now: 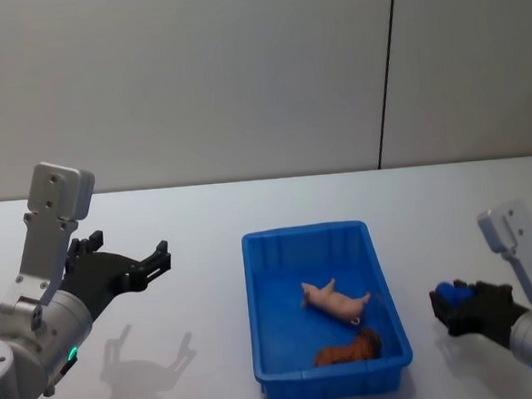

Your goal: Pick up the two dolls from the table and place them into the box.

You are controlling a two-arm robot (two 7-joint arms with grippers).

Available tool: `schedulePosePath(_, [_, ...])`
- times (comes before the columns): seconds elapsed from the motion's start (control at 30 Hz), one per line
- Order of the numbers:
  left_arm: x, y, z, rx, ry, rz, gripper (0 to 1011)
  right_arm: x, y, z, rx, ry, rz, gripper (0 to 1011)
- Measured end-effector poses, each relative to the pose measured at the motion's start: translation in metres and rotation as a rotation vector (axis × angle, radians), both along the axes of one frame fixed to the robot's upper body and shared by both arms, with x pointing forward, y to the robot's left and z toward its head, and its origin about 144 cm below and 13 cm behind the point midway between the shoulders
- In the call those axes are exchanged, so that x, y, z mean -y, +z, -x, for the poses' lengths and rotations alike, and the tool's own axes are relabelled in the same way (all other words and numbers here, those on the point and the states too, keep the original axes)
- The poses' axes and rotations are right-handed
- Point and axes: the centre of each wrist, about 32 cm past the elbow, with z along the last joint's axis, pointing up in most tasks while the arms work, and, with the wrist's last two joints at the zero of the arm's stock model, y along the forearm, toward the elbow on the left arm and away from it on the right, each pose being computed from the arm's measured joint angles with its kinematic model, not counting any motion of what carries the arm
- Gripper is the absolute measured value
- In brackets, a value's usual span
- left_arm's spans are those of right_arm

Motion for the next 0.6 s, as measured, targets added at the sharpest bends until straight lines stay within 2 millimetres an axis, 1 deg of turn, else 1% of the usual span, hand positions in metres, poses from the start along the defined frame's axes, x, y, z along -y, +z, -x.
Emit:
schedulePosePath(0.13, [0.0,0.0,0.0,0.0,0.0,0.0,1001,0.0,0.008,-0.001,0.05,0.003,0.001,364])
schedulePosePath(0.23, [0.0,0.0,0.0,0.0,0.0,0.0,1001,-0.001,0.019,-0.004,0.109,0.013,0.0,343])
schedulePosePath(0.27, [0.0,0.0,0.0,0.0,0.0,0.0,1001,-0.001,0.019,-0.004,0.109,0.013,0.0,343])
schedulePosePath(0.33, [0.0,0.0,0.0,0.0,0.0,0.0,1001,-0.002,0.026,-0.006,0.142,0.024,-0.003,321])
schedulePosePath(0.6, [0.0,0.0,0.0,0.0,0.0,0.0,1001,-0.014,0.054,-0.019,0.264,0.098,-0.032,276])
